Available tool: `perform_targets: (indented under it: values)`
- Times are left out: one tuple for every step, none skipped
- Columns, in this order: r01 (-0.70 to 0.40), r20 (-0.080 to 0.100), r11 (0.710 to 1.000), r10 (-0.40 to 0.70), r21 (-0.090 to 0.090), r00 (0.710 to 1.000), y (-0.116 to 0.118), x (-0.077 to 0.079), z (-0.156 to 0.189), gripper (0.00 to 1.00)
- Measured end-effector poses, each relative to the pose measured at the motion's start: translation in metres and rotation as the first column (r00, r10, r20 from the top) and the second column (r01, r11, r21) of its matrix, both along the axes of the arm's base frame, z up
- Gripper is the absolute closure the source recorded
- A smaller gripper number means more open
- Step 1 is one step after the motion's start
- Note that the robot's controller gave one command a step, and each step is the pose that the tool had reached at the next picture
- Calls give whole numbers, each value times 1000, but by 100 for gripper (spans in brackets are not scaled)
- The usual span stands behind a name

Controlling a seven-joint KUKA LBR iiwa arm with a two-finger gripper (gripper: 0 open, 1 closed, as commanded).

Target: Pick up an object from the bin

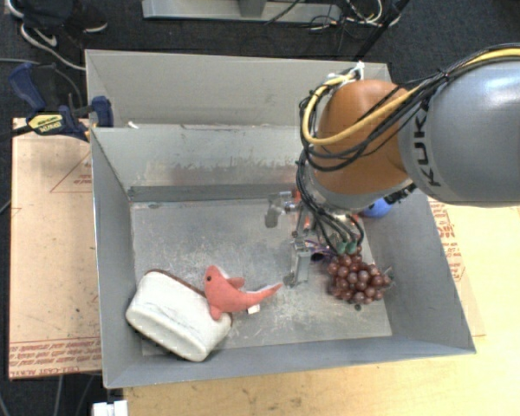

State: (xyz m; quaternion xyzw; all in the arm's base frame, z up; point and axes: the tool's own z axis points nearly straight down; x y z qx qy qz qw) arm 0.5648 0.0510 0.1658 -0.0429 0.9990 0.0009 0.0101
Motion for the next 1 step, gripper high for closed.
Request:
perform_targets:
  values:
    - [-47, -28, 999, 47, -1, 998, 42, -17, -59, 0]
